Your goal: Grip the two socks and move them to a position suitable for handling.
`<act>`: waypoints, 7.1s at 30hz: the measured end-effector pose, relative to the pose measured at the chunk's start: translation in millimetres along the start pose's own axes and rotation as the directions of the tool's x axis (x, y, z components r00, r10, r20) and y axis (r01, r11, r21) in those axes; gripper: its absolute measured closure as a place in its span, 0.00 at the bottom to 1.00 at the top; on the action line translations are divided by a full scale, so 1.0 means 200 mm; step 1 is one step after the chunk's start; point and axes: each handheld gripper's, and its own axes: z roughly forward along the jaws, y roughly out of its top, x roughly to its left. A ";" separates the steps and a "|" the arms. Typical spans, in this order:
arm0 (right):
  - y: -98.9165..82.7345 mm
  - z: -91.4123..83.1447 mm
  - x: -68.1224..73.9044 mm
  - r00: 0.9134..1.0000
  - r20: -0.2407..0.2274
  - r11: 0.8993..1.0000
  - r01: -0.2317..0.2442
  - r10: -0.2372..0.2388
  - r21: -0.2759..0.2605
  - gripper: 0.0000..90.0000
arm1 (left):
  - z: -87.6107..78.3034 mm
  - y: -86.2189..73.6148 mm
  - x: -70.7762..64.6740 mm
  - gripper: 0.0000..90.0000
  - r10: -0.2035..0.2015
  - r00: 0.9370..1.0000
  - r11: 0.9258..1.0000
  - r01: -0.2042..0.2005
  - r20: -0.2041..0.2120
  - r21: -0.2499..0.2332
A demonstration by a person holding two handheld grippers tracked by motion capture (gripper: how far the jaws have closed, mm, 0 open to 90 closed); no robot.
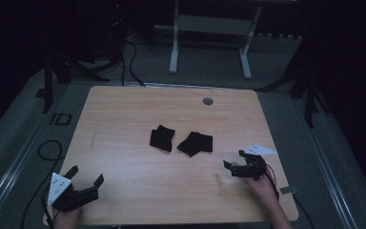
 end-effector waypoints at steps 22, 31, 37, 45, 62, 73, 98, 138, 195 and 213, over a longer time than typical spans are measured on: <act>0.34 0.42 0.23 0.989 -0.112 0.994 0.105 -0.100 0.036 0.16 | 0.00 0.00 0.01 0.02 0.010 1.000 1.000 -0.010 -0.013 0.006; 0.42 0.58 0.25 0.982 -0.116 0.981 0.163 -0.150 0.106 0.18 | 0.00 0.00 0.01 0.02 0.008 1.000 1.000 -0.008 -0.012 0.004; 0.41 0.67 0.25 0.974 -0.125 0.965 0.208 -0.189 0.162 0.24 | 0.00 0.00 0.00 0.02 0.028 0.999 1.000 -0.028 -0.025 0.007; 0.38 0.69 0.26 0.972 -0.128 0.963 0.217 -0.198 0.159 0.32 | 0.00 -0.01 -0.01 0.02 0.046 0.999 0.999 -0.046 -0.019 0.013; 0.40 0.65 0.33 0.965 -0.117 0.956 0.252 -0.236 0.151 0.83 | 0.01 -0.01 -0.02 0.02 0.021 1.000 0.999 -0.021 0.008 0.038; 0.39 0.35 0.50 0.910 -0.253 0.936 0.349 -0.329 0.037 0.83 | 0.00 -0.01 -0.05 0.02 0.023 0.999 0.999 -0.024 0.037 0.034; 0.06 0.29 0.64 0.824 -0.408 0.891 0.451 -0.392 0.056 0.70 | 0.14 0.00 -0.46 0.23 0.007 0.920 0.981 -0.081 0.393 0.174; 0.00 0.17 0.41 0.917 -0.306 0.940 0.311 -0.257 0.141 0.85 | 0.69 0.05 -0.81 0.65 -0.056 0.784 0.847 -0.290 0.618 0.445; -0.21 -0.27 0.20 0.983 -0.174 0.991 0.080 -0.061 0.103 0.50 | 0.42 0.06 -0.48 0.48 -0.077 0.862 0.888 -0.169 0.502 0.428; 0.32 0.14 0.34 0.934 -0.235 0.961 0.278 -0.270 -0.001 0.38 | 0.31 0.03 -0.31 0.17 0.051 0.923 0.950 -0.163 0.383 0.265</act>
